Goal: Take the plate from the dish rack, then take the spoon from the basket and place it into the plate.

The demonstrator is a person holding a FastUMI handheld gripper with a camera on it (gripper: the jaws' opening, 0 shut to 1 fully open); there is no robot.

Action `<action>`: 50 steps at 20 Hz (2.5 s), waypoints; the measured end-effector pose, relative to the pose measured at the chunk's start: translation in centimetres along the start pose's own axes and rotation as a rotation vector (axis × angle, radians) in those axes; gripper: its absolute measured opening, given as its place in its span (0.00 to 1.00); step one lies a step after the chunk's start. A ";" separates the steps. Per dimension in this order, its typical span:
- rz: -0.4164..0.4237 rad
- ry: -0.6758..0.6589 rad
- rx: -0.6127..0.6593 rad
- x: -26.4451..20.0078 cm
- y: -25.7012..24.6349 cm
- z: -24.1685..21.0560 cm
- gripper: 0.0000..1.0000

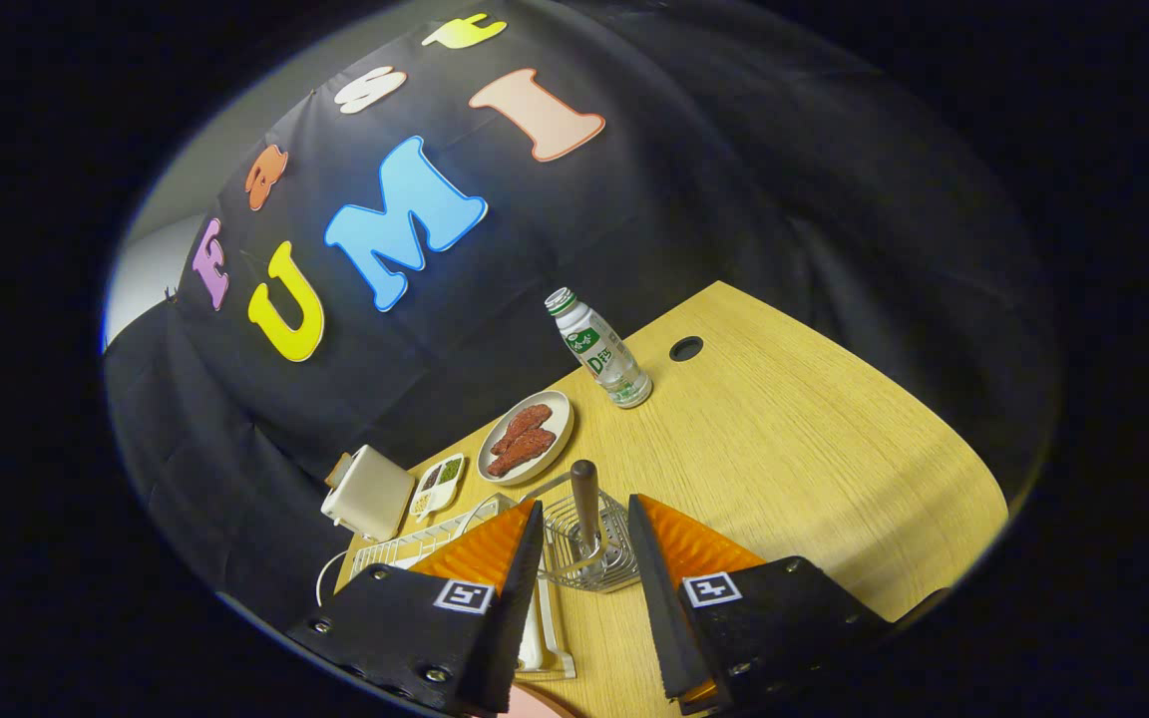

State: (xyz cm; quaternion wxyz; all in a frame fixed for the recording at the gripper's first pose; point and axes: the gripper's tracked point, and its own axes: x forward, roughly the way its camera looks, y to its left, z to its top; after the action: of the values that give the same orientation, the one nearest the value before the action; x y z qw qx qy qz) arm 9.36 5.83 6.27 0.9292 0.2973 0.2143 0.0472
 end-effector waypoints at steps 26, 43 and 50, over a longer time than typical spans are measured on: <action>0.085 -0.161 -0.041 -2.4 5.7 7.6 0.14; 0.336 0.061 -0.387 -13.0 19.2 -9.7 0.15; 0.312 0.101 -0.590 -12.9 18.5 -17.2 0.15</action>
State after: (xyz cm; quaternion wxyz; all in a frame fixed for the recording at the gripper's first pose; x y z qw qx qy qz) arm -8.92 27.38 9.05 0.9450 0.0421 0.1891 0.2637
